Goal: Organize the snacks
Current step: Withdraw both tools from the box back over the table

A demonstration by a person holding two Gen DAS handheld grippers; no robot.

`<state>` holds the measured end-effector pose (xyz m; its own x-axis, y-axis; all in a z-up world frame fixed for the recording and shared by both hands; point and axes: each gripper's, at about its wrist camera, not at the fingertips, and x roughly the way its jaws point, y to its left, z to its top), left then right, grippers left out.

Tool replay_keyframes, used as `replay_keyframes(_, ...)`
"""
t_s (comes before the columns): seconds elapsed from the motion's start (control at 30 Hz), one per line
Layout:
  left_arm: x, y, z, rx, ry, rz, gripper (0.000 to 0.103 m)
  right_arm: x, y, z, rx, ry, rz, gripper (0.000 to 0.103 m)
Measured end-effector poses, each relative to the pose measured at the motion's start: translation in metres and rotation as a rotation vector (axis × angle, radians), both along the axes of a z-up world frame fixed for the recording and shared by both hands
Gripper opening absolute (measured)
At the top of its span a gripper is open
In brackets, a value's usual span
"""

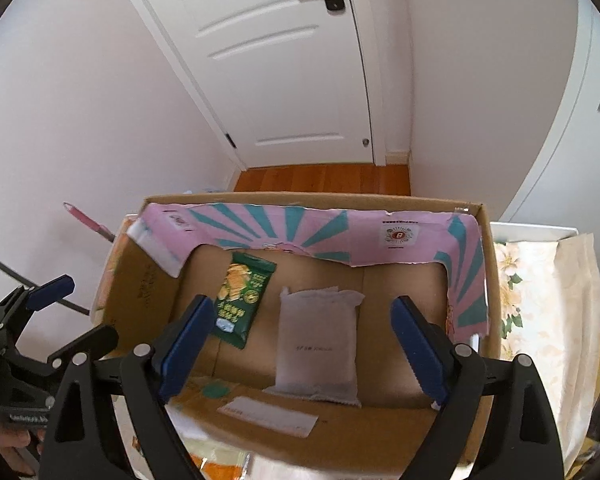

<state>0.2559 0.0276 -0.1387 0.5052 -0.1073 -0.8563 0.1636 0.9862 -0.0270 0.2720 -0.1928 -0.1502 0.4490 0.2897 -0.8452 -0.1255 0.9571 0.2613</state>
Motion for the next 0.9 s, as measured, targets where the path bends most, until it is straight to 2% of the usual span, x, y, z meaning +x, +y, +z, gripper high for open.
replay_keyframes(0.1,-0.015,0.002,0.01,0.001,-0.026,0.013,0.103,-0.012,0.003,0.013,-0.013,-0.03,0.028,0.088)
replay_keyframes(0.27,-0.047,0.006,0.028,-0.008,-0.064,0.041,0.103,-0.046,0.008,0.042,-0.09,-0.092,0.076,0.088)
replay_keyframes(0.5,-0.095,0.013,0.044,-0.011,-0.108,0.099,0.103,-0.097,-0.003,0.069,-0.107,-0.177,0.087,0.088)
replay_keyframes(0.7,-0.139,0.027,0.049,-0.017,-0.121,0.166,0.103,-0.133,-0.01,0.074,-0.09,-0.203,0.099,0.088)
replay_keyframes(0.9,-0.17,0.041,0.038,-0.031,-0.088,0.204,0.103,-0.165,-0.01,0.065,-0.087,-0.202,0.12,0.088)
